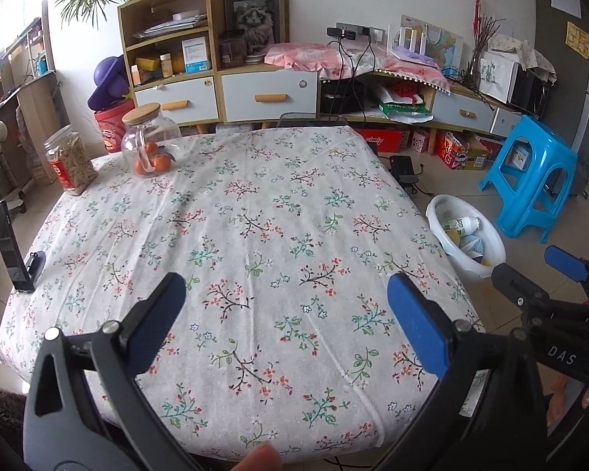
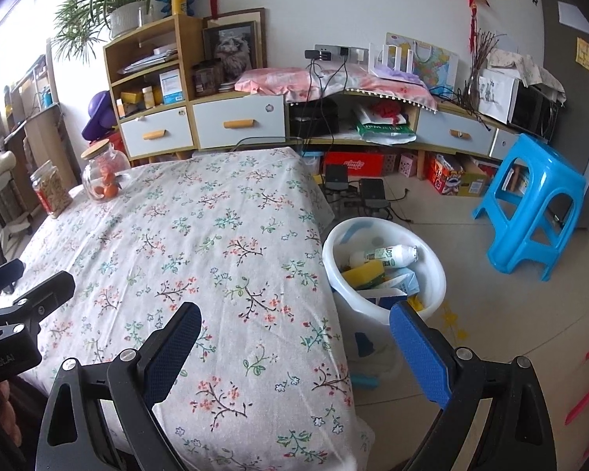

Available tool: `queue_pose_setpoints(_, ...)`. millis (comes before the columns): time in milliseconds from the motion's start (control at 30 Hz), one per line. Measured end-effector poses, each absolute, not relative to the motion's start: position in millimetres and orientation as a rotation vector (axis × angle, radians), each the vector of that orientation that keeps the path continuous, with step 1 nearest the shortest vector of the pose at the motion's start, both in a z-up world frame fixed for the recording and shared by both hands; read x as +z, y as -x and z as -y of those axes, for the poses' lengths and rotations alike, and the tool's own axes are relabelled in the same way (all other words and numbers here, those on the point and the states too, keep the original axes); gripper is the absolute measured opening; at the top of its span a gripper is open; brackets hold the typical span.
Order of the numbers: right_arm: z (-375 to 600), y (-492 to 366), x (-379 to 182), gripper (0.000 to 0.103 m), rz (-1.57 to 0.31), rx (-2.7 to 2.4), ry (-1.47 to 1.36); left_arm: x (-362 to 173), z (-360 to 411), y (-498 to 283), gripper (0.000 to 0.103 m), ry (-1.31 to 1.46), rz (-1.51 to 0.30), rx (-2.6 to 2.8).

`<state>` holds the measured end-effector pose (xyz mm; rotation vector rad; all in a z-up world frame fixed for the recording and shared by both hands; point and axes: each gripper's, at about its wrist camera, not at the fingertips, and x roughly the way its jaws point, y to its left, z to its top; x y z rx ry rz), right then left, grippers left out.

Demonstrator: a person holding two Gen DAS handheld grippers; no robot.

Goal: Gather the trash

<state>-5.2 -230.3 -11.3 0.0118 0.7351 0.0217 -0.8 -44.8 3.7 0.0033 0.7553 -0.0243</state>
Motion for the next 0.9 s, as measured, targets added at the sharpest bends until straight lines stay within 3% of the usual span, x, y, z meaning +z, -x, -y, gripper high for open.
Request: queue_pose_setpoints(900, 224.1, 2.7, -7.6, 0.098, -0.726, 0.032, -0.005, 5.0, 46.4, 3.3, 0.102, -0.017, -0.749, -0.031)
